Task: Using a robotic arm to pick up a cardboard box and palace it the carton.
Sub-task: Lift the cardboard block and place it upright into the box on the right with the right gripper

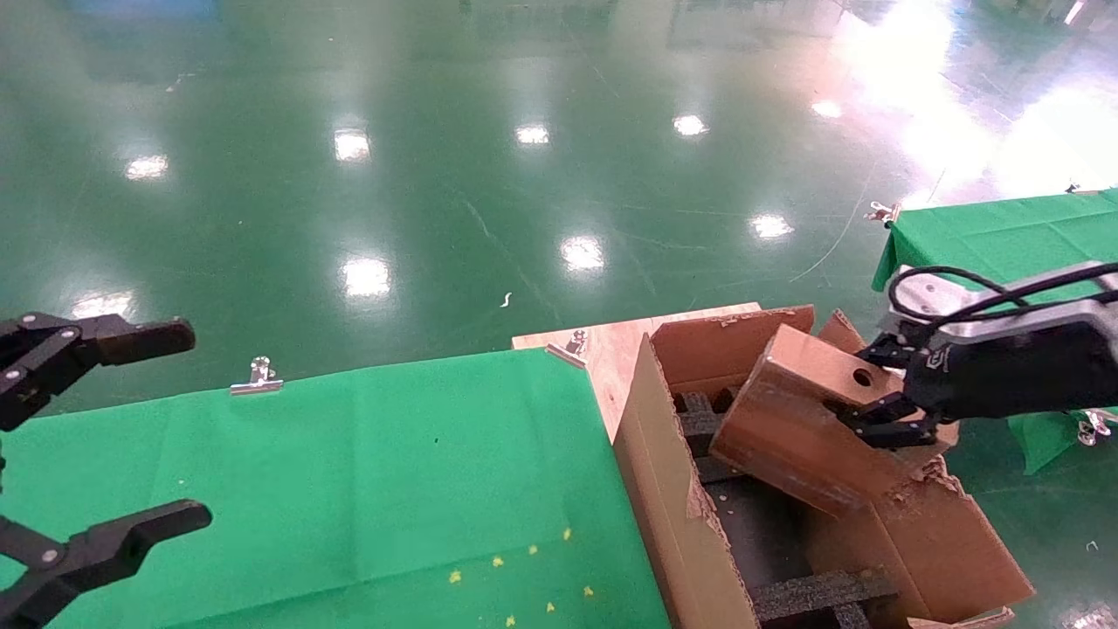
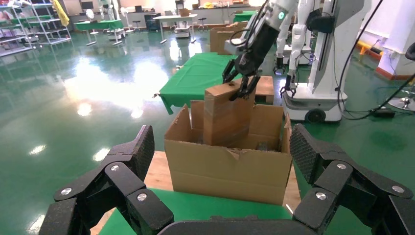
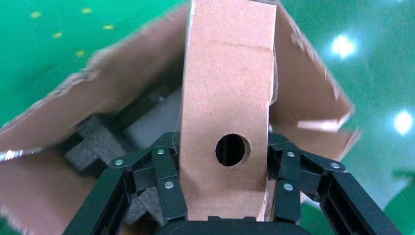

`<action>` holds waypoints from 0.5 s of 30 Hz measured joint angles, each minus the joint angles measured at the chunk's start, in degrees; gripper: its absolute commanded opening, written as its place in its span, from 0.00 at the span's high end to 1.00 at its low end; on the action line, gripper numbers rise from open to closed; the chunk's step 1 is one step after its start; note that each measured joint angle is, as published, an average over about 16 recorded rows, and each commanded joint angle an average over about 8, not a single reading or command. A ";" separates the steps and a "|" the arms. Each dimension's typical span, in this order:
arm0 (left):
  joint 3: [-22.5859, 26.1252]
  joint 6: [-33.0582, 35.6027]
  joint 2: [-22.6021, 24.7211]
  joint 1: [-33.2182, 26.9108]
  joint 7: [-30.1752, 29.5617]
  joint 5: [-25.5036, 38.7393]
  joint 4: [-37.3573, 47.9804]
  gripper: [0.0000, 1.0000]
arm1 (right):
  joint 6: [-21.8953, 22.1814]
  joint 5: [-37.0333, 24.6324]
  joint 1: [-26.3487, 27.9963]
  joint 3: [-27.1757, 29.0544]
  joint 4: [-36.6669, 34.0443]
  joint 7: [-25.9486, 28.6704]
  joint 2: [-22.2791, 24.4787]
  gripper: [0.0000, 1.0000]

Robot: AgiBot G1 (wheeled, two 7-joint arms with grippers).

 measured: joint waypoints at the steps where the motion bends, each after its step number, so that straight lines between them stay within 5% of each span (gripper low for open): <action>1: 0.00 0.00 0.00 0.00 0.00 0.00 0.00 0.00 | 1.26 -0.65 -0.69 -0.37 0.63 2.39 0.20 1.00; 8: 0.00 0.00 0.00 0.00 0.00 0.00 0.00 0.00 | 9.02 -5.96 -4.78 -2.76 5.16 19.85 1.54 1.00; 15: 0.00 0.00 0.00 0.00 0.00 0.00 0.00 0.00 | 11.73 -10.52 -6.61 -4.29 6.81 32.71 1.20 1.00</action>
